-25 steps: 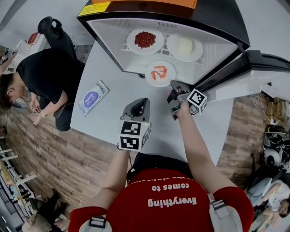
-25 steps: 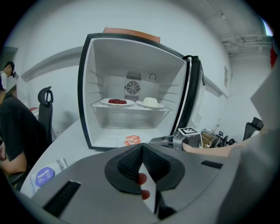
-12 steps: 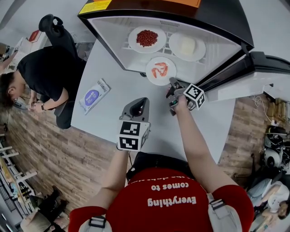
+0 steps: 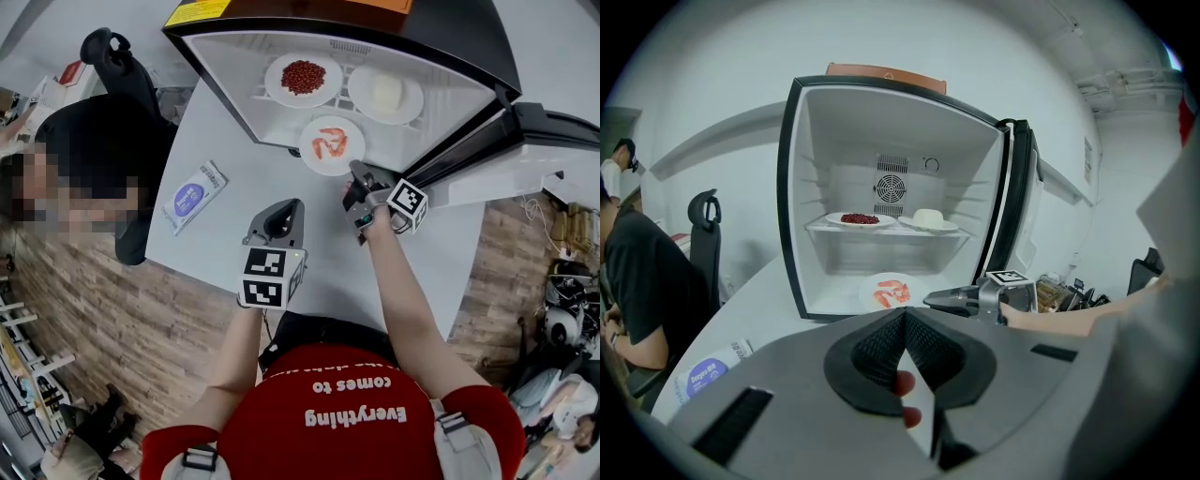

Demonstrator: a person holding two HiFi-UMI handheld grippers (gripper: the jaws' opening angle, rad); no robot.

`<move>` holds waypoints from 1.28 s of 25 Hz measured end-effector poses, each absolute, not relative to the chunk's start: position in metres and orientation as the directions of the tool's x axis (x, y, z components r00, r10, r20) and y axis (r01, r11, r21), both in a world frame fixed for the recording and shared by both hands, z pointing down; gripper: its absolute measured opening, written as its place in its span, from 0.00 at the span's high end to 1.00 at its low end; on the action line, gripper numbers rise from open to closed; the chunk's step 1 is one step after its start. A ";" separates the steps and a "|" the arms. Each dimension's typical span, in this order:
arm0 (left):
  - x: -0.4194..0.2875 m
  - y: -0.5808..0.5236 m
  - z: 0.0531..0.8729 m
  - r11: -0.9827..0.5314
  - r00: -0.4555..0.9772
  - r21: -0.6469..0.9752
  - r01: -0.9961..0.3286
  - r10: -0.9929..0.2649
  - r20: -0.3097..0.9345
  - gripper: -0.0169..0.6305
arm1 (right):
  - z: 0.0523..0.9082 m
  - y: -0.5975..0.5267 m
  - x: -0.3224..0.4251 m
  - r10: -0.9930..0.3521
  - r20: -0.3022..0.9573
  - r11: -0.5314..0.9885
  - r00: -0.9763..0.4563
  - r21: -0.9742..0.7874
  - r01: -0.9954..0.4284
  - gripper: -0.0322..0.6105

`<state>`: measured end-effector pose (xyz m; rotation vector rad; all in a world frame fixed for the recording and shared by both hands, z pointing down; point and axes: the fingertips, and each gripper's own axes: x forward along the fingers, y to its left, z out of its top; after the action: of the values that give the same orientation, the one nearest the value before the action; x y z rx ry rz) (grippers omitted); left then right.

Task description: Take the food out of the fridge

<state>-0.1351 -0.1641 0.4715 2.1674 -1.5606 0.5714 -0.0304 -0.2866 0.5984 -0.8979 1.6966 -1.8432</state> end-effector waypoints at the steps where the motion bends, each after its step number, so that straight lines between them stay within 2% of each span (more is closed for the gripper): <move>1: -0.135 -0.164 0.471 -0.291 0.290 0.087 -0.953 -0.787 0.545 0.97 | 0.594 -0.283 -0.030 -0.725 0.134 -0.116 -0.675 -0.991 -0.072 0.92; 6: -0.135 -0.161 0.468 -0.291 0.290 0.086 -0.953 -0.792 0.537 0.97 | 0.574 -0.263 -0.023 -0.719 0.072 -0.071 -0.691 -0.997 -0.030 0.92; 12: -0.127 -0.153 0.466 -0.309 0.309 0.092 -0.947 -0.787 0.534 0.97 | 0.558 -0.226 -0.016 -0.682 0.070 -0.023 -0.728 -0.997 -0.075 0.92; 32: -0.041 -0.098 0.475 -0.532 0.488 0.097 -0.841 -0.670 0.560 0.97 | 0.523 -0.117 0.046 -0.705 0.047 -0.006 -0.708 -0.998 -0.061 0.92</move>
<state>-0.0408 -0.0977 0.4754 2.3784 -1.2647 0.6640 0.0457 -0.1166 0.5226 -0.7902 1.7970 -1.7631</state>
